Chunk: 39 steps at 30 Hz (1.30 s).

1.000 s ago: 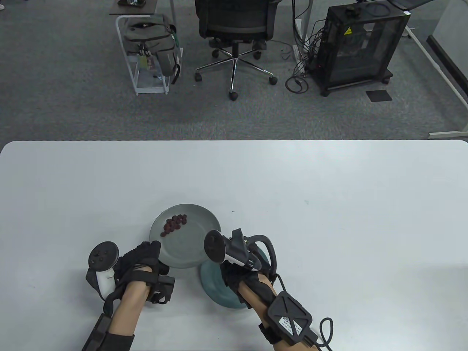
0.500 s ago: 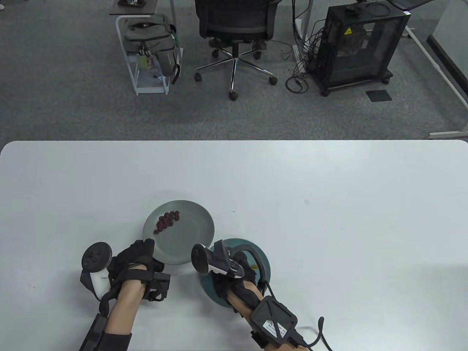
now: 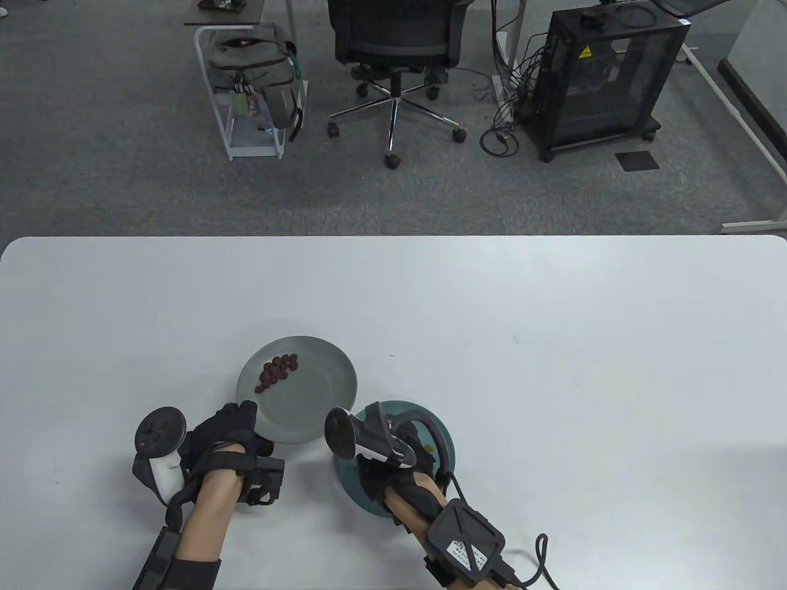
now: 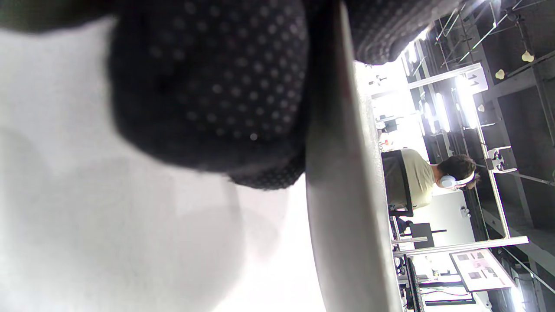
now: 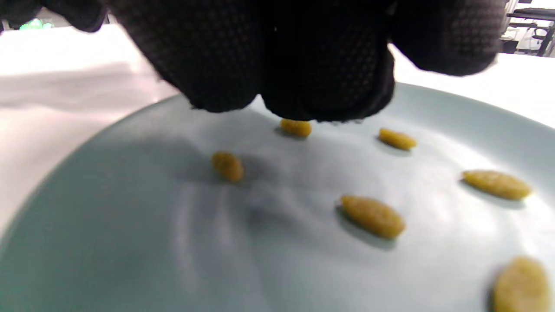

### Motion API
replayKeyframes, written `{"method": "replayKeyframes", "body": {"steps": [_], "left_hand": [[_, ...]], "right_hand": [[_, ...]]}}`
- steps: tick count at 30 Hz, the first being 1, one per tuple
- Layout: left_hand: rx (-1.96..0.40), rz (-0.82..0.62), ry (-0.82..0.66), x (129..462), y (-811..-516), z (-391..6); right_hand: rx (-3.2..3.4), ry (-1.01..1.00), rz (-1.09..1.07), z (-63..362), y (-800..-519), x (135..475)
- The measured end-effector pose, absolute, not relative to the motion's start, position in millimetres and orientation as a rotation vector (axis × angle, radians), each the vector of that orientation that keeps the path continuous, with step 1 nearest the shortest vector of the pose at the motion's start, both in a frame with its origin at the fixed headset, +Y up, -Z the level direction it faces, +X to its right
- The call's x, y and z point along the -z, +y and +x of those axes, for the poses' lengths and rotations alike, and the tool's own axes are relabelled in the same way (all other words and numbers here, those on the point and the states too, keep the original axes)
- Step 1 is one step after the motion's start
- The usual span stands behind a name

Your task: Pick raisins with hand pinch into plate

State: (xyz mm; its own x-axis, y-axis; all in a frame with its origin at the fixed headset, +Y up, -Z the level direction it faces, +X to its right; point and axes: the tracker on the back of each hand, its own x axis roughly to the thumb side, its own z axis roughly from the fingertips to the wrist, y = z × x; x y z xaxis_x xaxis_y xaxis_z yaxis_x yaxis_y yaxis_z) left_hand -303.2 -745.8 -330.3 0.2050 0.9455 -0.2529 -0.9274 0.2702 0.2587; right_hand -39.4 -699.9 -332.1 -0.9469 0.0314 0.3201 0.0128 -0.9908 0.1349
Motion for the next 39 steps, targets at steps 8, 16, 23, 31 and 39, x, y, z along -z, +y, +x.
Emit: {"method": "replayKeyframes", "body": {"steps": [8,16,23,31,39], "left_hand": [[-1.349,0.03,0.43,331,-750,-310],[-1.387,0.024,0.519,333,-759,-330],[-1.363,0.007,0.581,335,-770,-344],[-1.345,-0.014,0.635,337,-781,-352],[-1.352,-0.02,0.651,334,-780,-352]], "right_hand": [[-3.091,0.145,0.437,-5,-683,333],[-3.182,0.087,0.32,49,-680,330],[-3.136,0.037,0.256,84,-682,327],[-3.126,0.007,0.207,102,-690,323],[-3.095,-0.067,0.178,113,-693,319]]}}
